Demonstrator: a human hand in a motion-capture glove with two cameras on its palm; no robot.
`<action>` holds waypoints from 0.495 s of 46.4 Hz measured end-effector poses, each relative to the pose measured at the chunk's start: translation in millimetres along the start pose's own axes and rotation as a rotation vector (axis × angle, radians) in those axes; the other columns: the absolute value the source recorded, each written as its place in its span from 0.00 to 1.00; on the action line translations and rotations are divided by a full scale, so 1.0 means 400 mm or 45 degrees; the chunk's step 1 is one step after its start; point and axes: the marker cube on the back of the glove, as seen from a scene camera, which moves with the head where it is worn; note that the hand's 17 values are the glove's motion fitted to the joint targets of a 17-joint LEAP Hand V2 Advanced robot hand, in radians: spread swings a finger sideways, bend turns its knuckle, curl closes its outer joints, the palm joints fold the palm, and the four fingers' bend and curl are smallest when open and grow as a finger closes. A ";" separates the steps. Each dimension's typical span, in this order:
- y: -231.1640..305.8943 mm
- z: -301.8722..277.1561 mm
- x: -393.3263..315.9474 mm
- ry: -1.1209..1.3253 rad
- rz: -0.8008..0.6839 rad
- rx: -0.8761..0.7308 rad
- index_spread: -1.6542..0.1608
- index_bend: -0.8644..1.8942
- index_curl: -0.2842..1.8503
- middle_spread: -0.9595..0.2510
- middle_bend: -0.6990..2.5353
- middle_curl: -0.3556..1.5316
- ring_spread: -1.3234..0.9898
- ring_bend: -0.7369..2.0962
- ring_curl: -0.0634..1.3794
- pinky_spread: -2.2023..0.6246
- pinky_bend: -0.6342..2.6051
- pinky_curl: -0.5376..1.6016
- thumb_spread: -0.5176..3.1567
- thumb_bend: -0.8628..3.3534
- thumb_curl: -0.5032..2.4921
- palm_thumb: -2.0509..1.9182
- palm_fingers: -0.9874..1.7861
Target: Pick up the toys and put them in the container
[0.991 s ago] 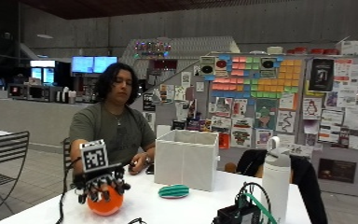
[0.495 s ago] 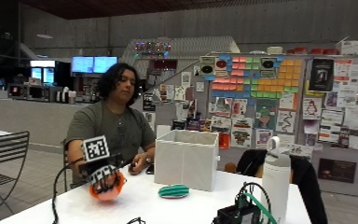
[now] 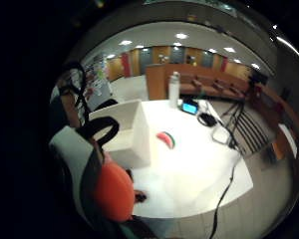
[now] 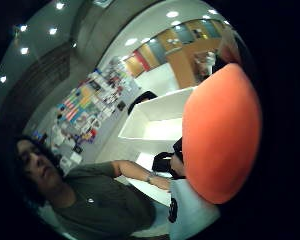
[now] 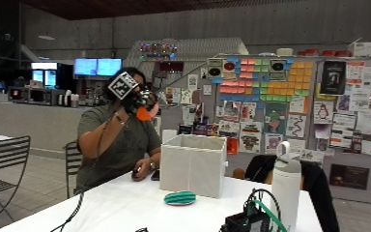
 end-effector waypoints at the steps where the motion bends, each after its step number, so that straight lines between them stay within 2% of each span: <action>1: -0.031 0.013 -0.018 -0.031 0.005 -0.007 0.63 0.48 0.39 0.39 0.51 0.60 0.37 0.70 0.42 0.63 0.55 0.50 0.31 0.25 0.41 0.68 0.72; 7: -0.183 0.124 -0.131 -0.110 -0.056 -0.026 0.63 0.49 0.43 0.39 0.51 0.62 0.37 0.70 0.44 0.63 0.56 0.51 0.30 0.24 0.43 0.68 0.71; 12: -0.300 0.226 -0.112 -0.041 -0.096 -0.044 0.63 0.49 0.45 0.38 0.51 0.64 0.37 0.71 0.45 0.63 0.57 0.51 0.29 0.24 0.44 0.67 0.70; 14: -0.332 0.269 -0.133 -0.030 -0.133 -0.055 0.63 0.49 0.46 0.38 0.51 0.65 0.37 0.71 0.45 0.63 0.57 0.51 0.29 0.23 0.44 0.67 0.70; 19: -0.395 0.347 -0.174 -0.053 -0.016 -0.066 0.63 0.49 0.48 0.38 0.51 0.67 0.37 0.71 0.46 0.63 0.58 0.51 0.28 0.23 0.45 0.67 0.69; 23: -0.418 0.380 -0.191 -0.154 -0.049 -0.014 0.62 0.48 0.50 0.38 0.51 0.68 0.37 0.71 0.47 0.63 0.58 0.52 0.28 0.23 0.46 0.68 0.69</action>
